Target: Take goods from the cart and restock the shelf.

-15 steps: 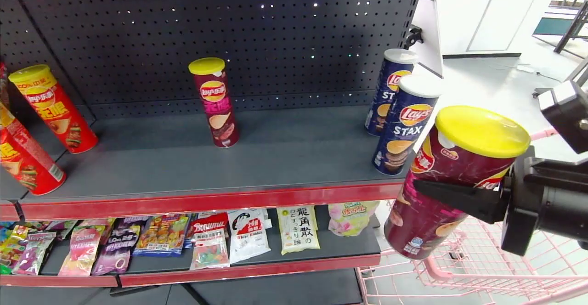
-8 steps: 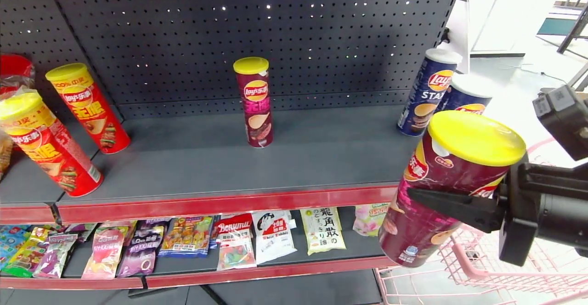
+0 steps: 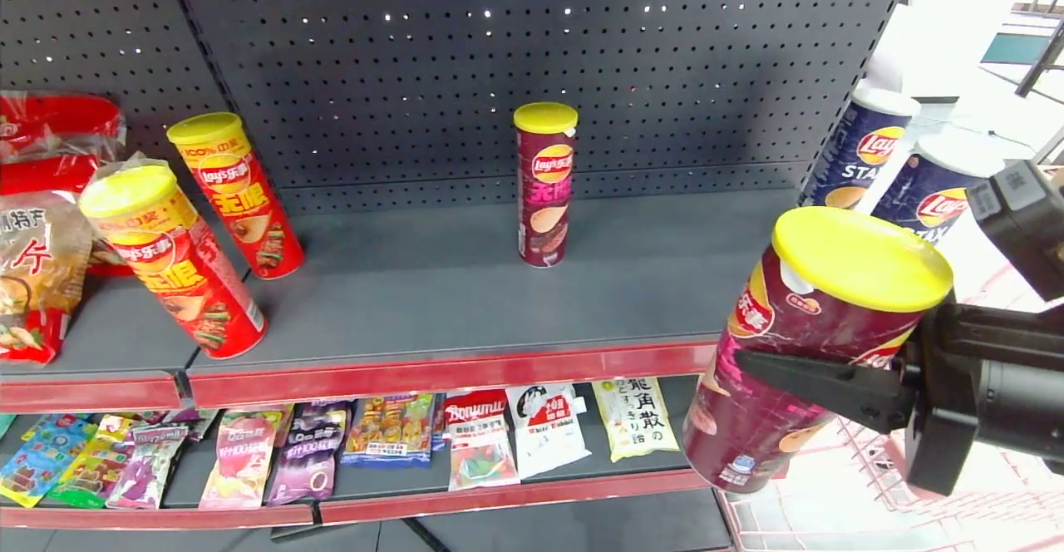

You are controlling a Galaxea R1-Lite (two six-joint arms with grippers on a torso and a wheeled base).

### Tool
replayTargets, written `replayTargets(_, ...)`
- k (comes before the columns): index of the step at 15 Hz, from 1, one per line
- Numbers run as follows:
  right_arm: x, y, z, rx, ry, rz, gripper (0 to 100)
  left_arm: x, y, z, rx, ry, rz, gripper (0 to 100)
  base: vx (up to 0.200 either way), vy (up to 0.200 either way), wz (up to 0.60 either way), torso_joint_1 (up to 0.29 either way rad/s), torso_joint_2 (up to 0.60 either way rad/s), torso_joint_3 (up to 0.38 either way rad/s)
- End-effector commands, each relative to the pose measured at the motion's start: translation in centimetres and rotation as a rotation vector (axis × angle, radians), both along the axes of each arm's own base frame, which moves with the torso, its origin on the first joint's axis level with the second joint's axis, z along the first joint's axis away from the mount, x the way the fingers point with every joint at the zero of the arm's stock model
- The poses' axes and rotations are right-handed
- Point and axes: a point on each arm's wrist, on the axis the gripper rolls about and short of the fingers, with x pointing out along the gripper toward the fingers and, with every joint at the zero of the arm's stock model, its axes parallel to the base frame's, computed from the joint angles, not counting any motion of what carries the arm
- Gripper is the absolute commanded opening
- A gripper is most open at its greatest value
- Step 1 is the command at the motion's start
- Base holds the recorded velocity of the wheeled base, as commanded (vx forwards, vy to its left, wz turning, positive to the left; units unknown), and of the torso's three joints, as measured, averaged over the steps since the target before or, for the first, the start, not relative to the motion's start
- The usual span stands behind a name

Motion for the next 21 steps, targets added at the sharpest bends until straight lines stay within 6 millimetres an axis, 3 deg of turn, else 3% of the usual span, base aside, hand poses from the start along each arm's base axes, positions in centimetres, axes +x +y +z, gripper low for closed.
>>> replayTargets(1,-0.01,0.01,-0.08,-0.002,0.002,0.001,0,0.01,0.00,0.00,0.000,0.001,0.001,100,0.000,0.000,0.00,0.000,0.00,0.000)
replayTargets(4,-0.11,-0.07,-0.36,-0.007,0.009,0.001,0,0.01,0.00,0.00,0.001,0.001,0.001,100,0.000,0.000,0.00,0.000,0.00,0.000)
replayTargets(12,-0.15,-0.10,-0.42,-0.008,0.010,0.001,0,0.01,0.00,0.00,0.000,0.001,0.001,100,0.200,0.000,0.00,0.001,0.00,0.005)
replayTargets(18,-0.10,-0.06,-0.47,-0.009,0.014,0.001,0,0.01,0.01,0.00,0.000,0.001,-0.001,100,0.000,0.000,0.00,0.000,0.00,0.000)
replayTargets(21,-0.08,-0.04,-0.55,-0.011,0.016,0.001,0,0.01,0.01,0.00,0.001,0.001,-0.001,100,0.000,-0.200,0.00,0.002,0.00,-0.001)
